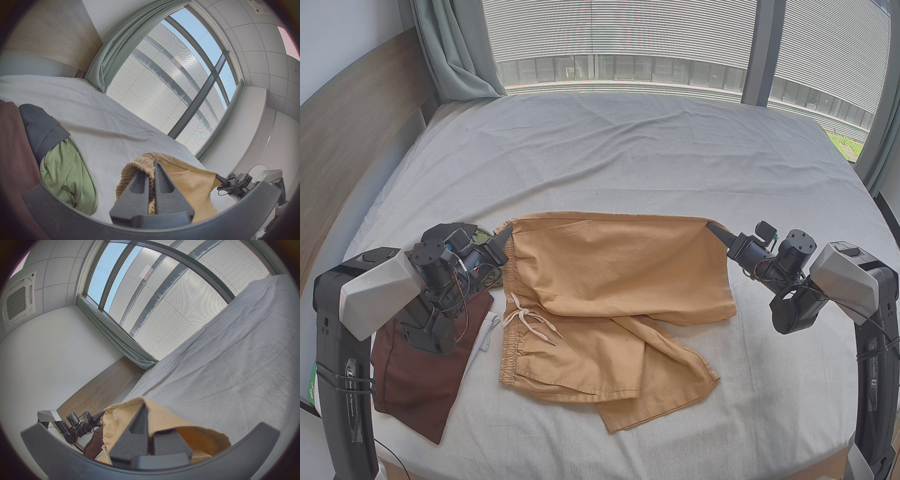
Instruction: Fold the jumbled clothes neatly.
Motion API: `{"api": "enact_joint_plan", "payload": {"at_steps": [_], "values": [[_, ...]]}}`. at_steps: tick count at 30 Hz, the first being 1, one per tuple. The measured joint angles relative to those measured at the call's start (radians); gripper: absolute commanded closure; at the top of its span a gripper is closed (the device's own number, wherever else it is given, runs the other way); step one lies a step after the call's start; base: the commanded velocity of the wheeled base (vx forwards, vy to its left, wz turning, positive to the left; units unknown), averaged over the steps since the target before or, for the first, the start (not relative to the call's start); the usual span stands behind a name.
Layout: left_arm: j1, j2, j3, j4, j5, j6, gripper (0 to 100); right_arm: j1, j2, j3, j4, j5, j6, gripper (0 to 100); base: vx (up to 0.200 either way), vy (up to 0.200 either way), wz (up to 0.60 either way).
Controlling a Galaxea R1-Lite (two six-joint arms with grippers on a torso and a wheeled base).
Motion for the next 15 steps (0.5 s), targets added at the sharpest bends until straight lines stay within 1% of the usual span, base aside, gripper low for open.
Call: {"api": "enact_joint_plan", "payload": {"at_steps": [6,7,11,15], "values": [[0.001,0.013,-0.006,0.0,-0.004,-0.005,100,-0.003,0.019,-0.015,-0.001,0.001,0.001,100,0.0,0.0,0.0],[0.002,0.013,-0.007,0.001,-0.004,-0.006,0,-0.003,0.02,-0.017,0.0,0.0,0.002,0,0.0,0.0,0.0],[0.003,0.018,-0.018,0.001,-0.004,-0.027,0,-0.003,0.023,-0.032,0.001,-0.005,0.003,0,0.0,0.0,0.0],[0.001,0.02,-0.029,0.001,0.001,-0.09,0,-0.007,0.027,-0.053,0.004,-0.008,0.004,0,0.0,0.0,0.0]]}}
